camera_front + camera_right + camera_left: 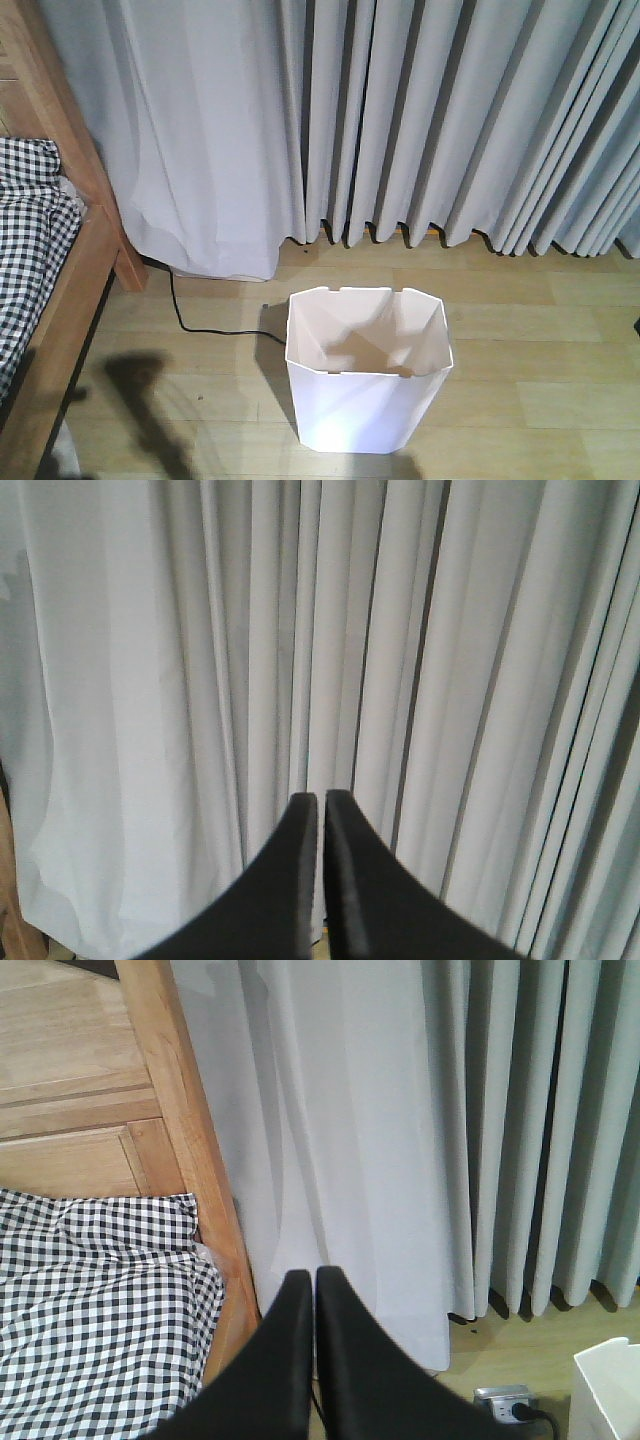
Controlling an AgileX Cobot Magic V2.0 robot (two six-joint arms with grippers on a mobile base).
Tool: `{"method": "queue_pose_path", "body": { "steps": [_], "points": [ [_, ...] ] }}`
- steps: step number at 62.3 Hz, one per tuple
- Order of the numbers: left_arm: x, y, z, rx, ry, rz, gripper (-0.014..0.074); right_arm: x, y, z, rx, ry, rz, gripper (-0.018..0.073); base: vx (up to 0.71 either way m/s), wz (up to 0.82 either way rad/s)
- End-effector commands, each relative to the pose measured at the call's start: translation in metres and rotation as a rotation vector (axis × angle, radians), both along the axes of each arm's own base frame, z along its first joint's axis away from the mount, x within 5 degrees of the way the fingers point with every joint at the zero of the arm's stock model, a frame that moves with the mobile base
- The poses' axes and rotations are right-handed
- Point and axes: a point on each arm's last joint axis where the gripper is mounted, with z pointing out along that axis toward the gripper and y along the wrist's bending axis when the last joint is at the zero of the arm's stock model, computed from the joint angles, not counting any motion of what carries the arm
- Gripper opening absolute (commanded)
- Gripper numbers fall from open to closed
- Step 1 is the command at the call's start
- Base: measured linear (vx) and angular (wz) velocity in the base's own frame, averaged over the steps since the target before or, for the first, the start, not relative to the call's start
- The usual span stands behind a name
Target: Move trash bin to bedside with robot
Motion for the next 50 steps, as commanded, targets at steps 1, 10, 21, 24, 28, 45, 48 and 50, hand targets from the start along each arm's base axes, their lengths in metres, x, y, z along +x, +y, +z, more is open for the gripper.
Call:
{"method": "queue_pose_path", "body": {
  "steps": [1,10,21,24,28,45,48,50],
  "points": [
    [0.001,-0.001,-0.003,-0.008,-0.054,-0.016,-0.0006,0.001,-0.003,0.011,0.008,-0.048,-0.037,-0.001,0.0,0.0],
    [0.001,-0.001,-0.003,-0.008,-0.054,-0.016,-0.0006,0.003,-0.007,0.011,-0.013,-0.051,-0.067,-0.001,0.0,0.0],
    [0.001,-0.001,-0.003,-0.008,-0.054,-0.016,-0.0006,0.0,-0.012,0.006,-0.003,0.008,-0.135,-0.001,0.0,0.0],
    [0.001,-0.001,-0.003,-0.008,-0.054,-0.016,-0.0006,-0.001,-0.016,0.006,0.026,0.01,-0.18,-0.001,0.0,0.0],
    [0.001,-0.001,-0.003,-0.008,-0.054,-0.016,-0.0006,-0.002,-0.02,0.008,0.064,-0.017,-0.23,-0.001,0.0,0.0],
    [0.001,-0.001,-0.003,-0.008,-0.054,-0.016,-0.0006,-0.006,-0.014,0.01,0.079,-0.098,-0.16,-0.001,0.0,0.0],
    [0.001,-0.001,-0.003,-0.008,-0.054,-0.016,-0.0006,-0.008,-0.011,0.004,0.07,-0.122,-0.127,-0.001,0.0,0.0],
    [0.001,-0.001,-0.003,-0.008,-0.054,-0.016,-0.0006,-0.01,-0.01,-0.002,0.066,-0.139,-0.11,-0.001,0.0,0.0]
  ]
}}
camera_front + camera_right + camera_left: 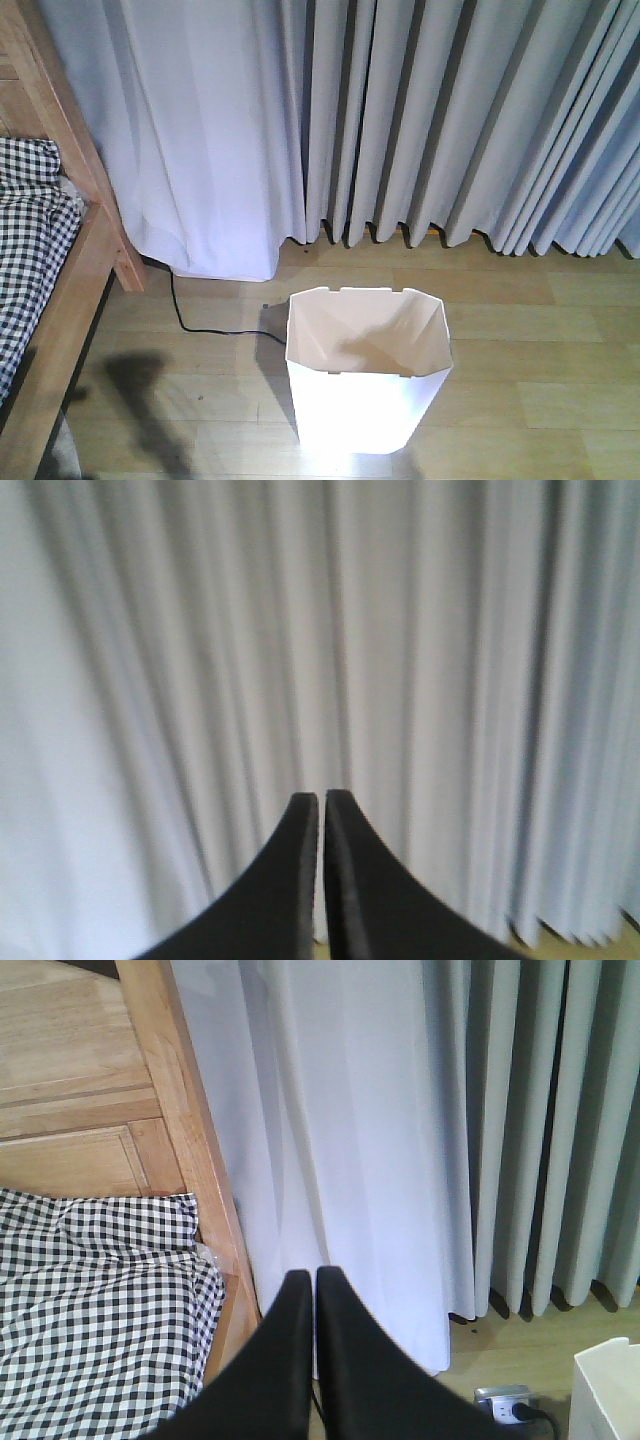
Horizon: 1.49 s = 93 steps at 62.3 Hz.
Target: Move trash bin to bedside with robot
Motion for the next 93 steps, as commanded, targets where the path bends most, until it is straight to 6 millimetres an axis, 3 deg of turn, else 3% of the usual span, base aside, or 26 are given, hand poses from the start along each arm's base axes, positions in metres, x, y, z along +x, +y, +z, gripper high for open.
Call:
{"method": "queue_pose_path", "body": {
  "steps": [1,16,23,44,93],
  "points": [
    [0.001,-0.001,-0.003,-0.008,-0.054,-0.016,-0.0006,-0.003,0.003,0.004,-0.034,-0.142,0.038,-0.001,0.0,0.0],
    [0.001,-0.001,-0.003,-0.008,-0.054,-0.016,-0.0006,-0.025,0.006,-0.052,-0.081,-0.342,0.089,-0.001,0.0,0.0],
    [0.001,-0.001,-0.003,-0.008,-0.054,-0.016,-0.0006,-0.028,0.006,-0.068,-0.081,-0.323,0.09,-0.001,0.0,0.0],
    [0.001,-0.001,-0.003,-0.008,-0.054,-0.016,-0.0006,-0.027,-0.001,-0.072,-0.111,-0.267,-0.022,-0.001,0.0,0.0],
    [0.001,-0.001,-0.003,-0.008,-0.054,-0.016,-0.0006,-0.027,-0.001,-0.076,-0.071,-0.231,-0.019,-0.001,0.0,0.0]
  ]
}}
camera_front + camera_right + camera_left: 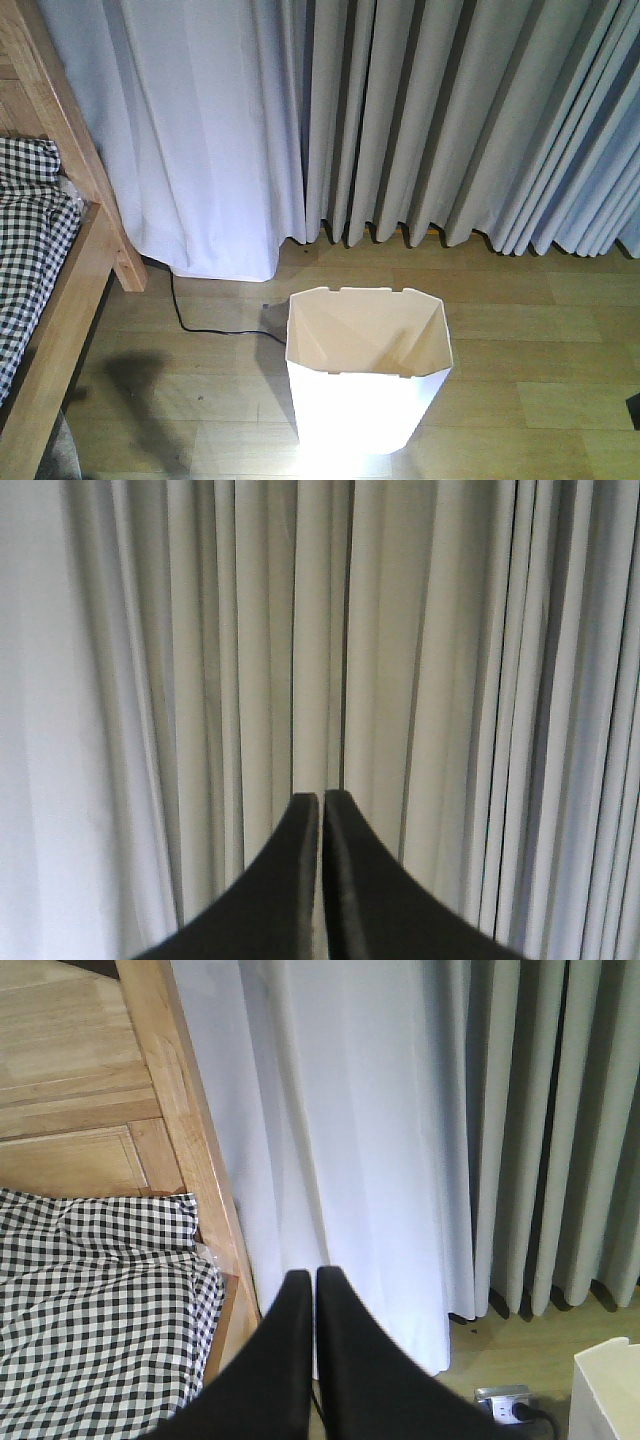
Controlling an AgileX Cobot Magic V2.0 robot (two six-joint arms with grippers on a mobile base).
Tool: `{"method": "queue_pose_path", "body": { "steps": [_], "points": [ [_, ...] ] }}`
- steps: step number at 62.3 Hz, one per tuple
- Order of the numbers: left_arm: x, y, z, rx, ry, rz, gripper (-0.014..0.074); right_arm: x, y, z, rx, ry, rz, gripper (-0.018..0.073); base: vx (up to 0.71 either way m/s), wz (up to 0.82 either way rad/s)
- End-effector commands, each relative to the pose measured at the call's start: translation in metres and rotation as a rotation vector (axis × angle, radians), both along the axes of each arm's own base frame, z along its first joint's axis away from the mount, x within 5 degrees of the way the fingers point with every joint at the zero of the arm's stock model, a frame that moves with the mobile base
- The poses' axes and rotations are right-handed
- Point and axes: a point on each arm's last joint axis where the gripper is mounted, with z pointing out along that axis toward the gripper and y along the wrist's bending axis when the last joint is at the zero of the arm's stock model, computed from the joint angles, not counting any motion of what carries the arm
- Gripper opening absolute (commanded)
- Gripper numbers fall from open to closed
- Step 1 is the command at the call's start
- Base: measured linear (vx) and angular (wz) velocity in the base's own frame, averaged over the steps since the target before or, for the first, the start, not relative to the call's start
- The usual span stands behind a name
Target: Move trash bin to bedside with robot
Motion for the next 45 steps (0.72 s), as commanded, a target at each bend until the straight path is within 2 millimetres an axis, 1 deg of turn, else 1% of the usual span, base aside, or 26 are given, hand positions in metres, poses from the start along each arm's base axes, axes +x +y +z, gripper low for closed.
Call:
{"method": "queue_pose_path", "body": {
  "steps": [1,45],
  "points": [
    [0.0012,-0.0013,-0.0026,-0.008,-0.055,-0.016,-0.0006,-0.0008,-0.0005,0.001,-0.001,-0.066,-0.007,-0.001,0.0,0.0],
    [0.0012,-0.0013,-0.0026,-0.008,-0.055,-0.016,-0.0006,-0.0008,-0.0005,0.001,-0.003,-0.066,-0.007,-0.001,0.0,0.0]
  ]
}}
